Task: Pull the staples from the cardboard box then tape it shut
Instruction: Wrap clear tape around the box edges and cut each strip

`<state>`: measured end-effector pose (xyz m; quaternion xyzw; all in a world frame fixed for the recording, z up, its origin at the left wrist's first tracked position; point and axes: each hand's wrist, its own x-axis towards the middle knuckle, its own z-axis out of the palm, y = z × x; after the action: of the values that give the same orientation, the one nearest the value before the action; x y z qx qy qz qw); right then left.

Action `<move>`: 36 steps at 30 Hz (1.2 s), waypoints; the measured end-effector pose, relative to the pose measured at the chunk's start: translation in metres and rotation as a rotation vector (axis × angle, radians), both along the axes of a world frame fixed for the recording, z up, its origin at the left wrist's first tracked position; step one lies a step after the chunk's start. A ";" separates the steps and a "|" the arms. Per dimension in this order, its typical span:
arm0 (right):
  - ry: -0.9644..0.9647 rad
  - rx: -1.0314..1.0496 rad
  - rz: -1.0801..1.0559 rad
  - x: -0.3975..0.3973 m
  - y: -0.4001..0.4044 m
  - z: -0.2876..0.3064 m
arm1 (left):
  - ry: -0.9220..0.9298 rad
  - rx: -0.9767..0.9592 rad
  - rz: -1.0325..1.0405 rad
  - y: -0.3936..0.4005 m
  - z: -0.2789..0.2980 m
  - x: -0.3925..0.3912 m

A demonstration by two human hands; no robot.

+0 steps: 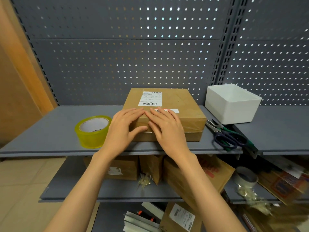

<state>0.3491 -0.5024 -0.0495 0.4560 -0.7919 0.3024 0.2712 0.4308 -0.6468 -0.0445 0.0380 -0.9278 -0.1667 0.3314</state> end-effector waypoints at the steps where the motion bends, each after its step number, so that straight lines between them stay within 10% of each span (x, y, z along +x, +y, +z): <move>1: -0.025 -0.018 0.000 0.000 0.002 0.001 | -0.005 0.007 0.001 0.000 0.001 0.000; 18: -0.433 -0.391 -0.211 -0.027 0.070 -0.005 | -0.025 -0.014 0.059 -0.001 0.003 0.014; 26: -0.331 -0.392 -0.223 -0.023 0.065 -0.005 | 0.119 0.188 0.208 -0.016 0.010 0.044; 36: -0.117 -0.330 -0.295 -0.012 0.053 0.005 | -0.258 -0.052 0.433 -0.049 -0.003 0.066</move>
<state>0.3375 -0.4495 -0.0441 0.2666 -0.8042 0.4107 0.3369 0.4966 -0.6961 -0.0473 0.2483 -0.9367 -0.0616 0.2392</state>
